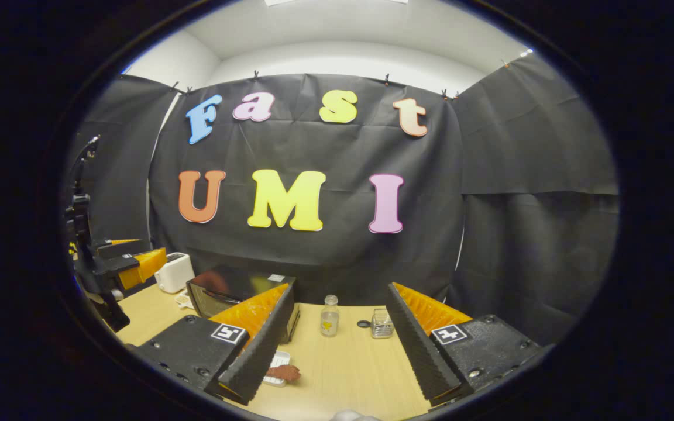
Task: Open the electric oven with the left hand, put the food in, and close the electric oven.
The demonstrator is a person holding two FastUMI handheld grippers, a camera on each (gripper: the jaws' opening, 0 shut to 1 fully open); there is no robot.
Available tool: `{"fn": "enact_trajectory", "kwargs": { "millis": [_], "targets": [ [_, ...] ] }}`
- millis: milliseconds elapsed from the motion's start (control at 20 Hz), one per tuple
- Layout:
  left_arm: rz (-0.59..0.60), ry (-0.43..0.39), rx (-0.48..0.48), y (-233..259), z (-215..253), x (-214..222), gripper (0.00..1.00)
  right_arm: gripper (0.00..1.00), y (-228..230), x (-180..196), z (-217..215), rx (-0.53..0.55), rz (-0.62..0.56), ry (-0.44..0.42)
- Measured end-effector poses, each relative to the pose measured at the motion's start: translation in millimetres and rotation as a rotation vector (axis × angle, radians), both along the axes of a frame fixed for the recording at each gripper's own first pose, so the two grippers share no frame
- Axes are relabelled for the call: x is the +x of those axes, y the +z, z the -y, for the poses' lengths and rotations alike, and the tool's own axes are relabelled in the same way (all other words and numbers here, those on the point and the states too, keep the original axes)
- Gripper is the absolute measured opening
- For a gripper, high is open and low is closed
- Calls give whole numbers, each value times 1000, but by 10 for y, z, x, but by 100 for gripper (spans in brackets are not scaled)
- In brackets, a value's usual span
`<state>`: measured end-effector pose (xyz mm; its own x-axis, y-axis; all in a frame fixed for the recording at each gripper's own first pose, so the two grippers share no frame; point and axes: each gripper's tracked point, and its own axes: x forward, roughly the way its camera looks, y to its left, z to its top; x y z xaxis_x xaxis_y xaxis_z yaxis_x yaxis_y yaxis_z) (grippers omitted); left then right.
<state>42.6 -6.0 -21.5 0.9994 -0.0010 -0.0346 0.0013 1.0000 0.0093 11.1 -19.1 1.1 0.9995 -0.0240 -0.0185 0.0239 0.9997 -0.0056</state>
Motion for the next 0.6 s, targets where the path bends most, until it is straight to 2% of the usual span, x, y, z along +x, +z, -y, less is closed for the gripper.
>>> {"fn": "enact_trajectory", "kwargs": {
  "millis": [350,600],
  "targets": [
    [-62,-17,-38,-354,101,630,96,100,26,-29,184,-6,-28,-47],
    [-144,-24,-28,-905,130,1185,96,100,8,-101,344,-10,-53,-105]
  ]
}}
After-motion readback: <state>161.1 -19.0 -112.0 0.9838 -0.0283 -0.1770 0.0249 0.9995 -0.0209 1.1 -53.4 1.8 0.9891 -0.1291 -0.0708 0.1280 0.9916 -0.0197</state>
